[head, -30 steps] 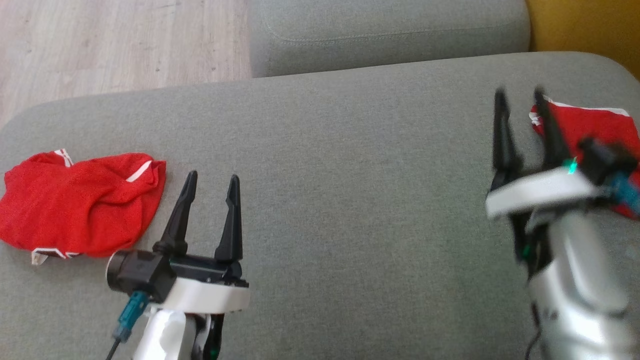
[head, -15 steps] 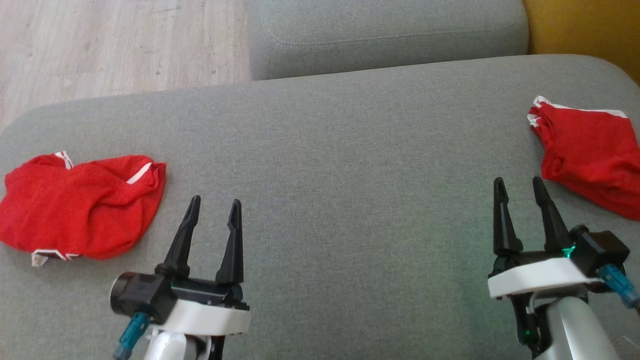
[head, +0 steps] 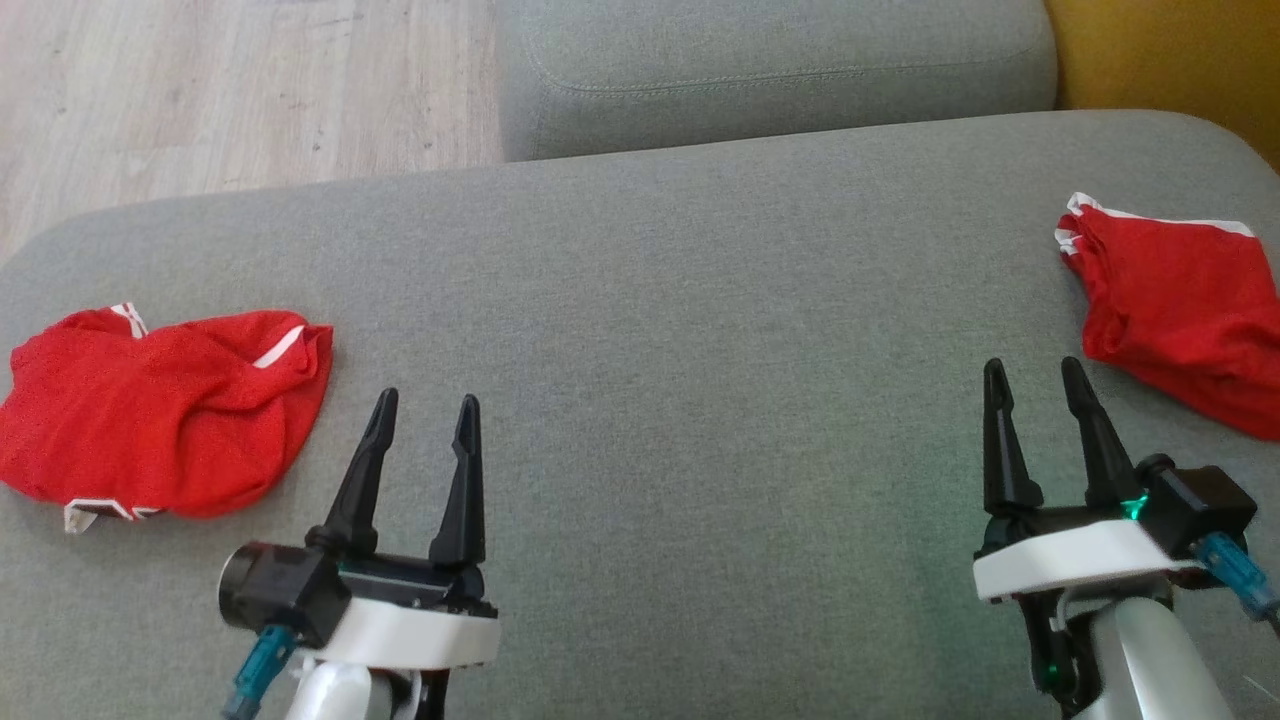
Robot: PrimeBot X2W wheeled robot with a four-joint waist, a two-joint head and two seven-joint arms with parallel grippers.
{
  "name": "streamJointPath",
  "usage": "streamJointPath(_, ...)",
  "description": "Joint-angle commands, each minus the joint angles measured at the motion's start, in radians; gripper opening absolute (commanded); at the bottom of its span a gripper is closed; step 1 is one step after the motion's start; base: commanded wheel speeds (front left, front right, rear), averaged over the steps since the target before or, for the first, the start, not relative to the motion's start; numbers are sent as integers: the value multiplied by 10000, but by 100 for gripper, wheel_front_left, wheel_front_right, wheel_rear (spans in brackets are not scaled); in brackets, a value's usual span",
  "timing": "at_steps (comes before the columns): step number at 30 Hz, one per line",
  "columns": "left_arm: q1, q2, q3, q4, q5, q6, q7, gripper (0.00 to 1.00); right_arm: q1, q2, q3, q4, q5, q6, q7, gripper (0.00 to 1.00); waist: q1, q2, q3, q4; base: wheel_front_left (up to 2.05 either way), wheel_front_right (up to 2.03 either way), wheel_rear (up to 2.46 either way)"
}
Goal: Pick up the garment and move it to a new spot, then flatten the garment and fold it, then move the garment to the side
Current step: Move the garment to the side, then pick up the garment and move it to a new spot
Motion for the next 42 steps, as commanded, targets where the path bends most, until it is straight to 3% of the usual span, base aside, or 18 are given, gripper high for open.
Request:
streamJointPath(1,-275,20,364,-397,7,64,-51,100,-266,-6,273,-352,80,65,-110,100,0,-1,4,2,0,0,0)
streamJointPath(30,-320,20,334,-385,102,56,-51,100,-255,-5,272,-246,194,65,-110,100,0,-1,56,64,0,0,0)
streamJointPath(42,-259,20,695,-244,277,269,-51,100,-72,-5,921,-143,241,65,-110,100,0,-1,-116,1086,0,0,0)
